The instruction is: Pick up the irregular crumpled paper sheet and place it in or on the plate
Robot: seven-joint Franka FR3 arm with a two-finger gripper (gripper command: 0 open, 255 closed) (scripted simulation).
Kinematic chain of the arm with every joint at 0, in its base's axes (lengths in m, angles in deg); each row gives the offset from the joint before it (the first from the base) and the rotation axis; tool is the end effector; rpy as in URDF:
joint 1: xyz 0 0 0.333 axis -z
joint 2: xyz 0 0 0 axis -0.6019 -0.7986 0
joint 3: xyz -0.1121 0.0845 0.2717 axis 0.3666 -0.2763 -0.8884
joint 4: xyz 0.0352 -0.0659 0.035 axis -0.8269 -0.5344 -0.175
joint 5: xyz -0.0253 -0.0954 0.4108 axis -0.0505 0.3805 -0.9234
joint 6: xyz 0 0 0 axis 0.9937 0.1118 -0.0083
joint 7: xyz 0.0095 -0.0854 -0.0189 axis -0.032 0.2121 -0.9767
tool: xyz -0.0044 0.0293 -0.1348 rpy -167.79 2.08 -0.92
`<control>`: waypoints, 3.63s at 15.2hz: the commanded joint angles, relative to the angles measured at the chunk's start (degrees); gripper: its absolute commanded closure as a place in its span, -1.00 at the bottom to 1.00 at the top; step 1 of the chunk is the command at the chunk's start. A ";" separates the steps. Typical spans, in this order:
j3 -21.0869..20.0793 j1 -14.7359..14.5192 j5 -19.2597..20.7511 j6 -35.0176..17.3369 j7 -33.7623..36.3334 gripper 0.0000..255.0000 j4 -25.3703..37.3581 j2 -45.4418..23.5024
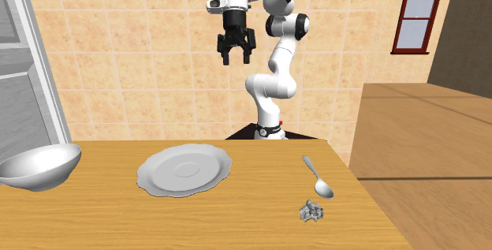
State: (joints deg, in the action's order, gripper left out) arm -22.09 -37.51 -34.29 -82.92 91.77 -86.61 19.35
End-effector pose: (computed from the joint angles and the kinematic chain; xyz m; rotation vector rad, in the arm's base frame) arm 0.3461 0.0145 0.5908 -3.0092 0.2355 -0.1792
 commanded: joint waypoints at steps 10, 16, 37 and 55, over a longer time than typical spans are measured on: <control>-8.26 -2.64 -4.07 -11.91 6.77 -1.00 0.28 -11.82; -13.53 -3.80 -4.78 -19.02 11.46 -1.00 3.66 -21.97; -23.56 -10.97 10.29 -30.43 31.62 -1.00 32.55 -64.14; -23.12 -11.60 11.52 -34.51 32.43 1.00 30.83 -66.66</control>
State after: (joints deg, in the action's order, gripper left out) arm -45.21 -49.07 -22.78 -117.48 124.17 -55.67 -47.20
